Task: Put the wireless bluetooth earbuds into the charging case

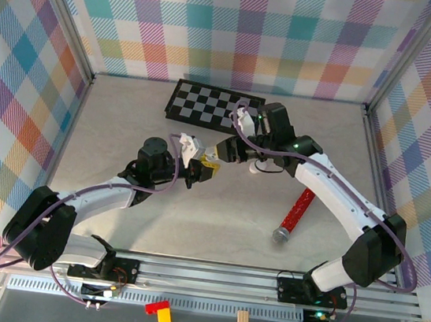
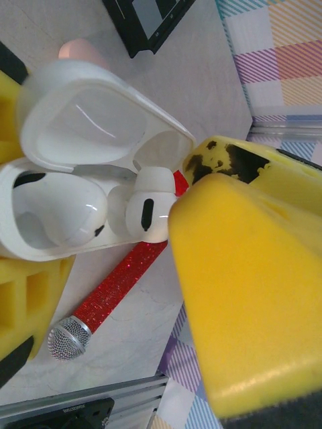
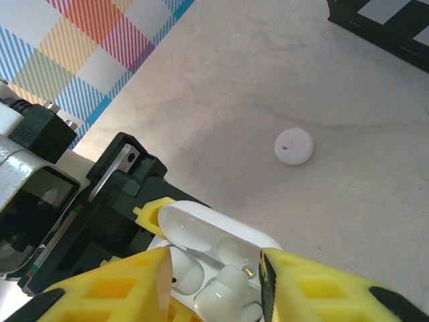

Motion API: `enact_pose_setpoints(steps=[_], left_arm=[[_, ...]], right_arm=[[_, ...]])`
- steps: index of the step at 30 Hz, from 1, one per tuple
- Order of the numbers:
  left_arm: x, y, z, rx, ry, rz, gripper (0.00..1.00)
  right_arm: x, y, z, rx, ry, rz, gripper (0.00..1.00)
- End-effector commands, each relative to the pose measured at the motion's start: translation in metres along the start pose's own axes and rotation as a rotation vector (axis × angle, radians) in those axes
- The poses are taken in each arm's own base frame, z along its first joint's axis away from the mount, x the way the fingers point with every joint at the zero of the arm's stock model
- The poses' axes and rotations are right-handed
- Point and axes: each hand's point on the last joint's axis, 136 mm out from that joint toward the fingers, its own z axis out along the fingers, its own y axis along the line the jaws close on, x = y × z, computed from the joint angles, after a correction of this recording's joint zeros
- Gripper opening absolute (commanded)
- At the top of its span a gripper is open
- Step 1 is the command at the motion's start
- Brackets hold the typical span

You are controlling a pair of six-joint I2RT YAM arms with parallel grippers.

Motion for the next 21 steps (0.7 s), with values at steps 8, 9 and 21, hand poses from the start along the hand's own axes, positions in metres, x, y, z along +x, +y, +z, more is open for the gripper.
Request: enact_pose_setpoints(steps=[8, 9, 21], left_arm=[[-0.0284, 0.0040, -0.0011, -0.011, -0.071, 0.052, 0.00], [-0.0282, 0.0044, -0.0008, -0.011, -0.070, 0.051, 0.00], [-0.0270, 0.0023, -0.0007, 0.003, -0.063, 0.043, 0.00]], right_arm=[[0.0042, -0.0015, -0.0025, 0.010, 0.040, -0.016, 0.37], [0.0043, -0.0015, -0.0020, 0.008, 0.042, -0.017, 0.37], [0.0048, -0.0050, 0.0006, 0.021, 0.053, -0.032, 0.26]])
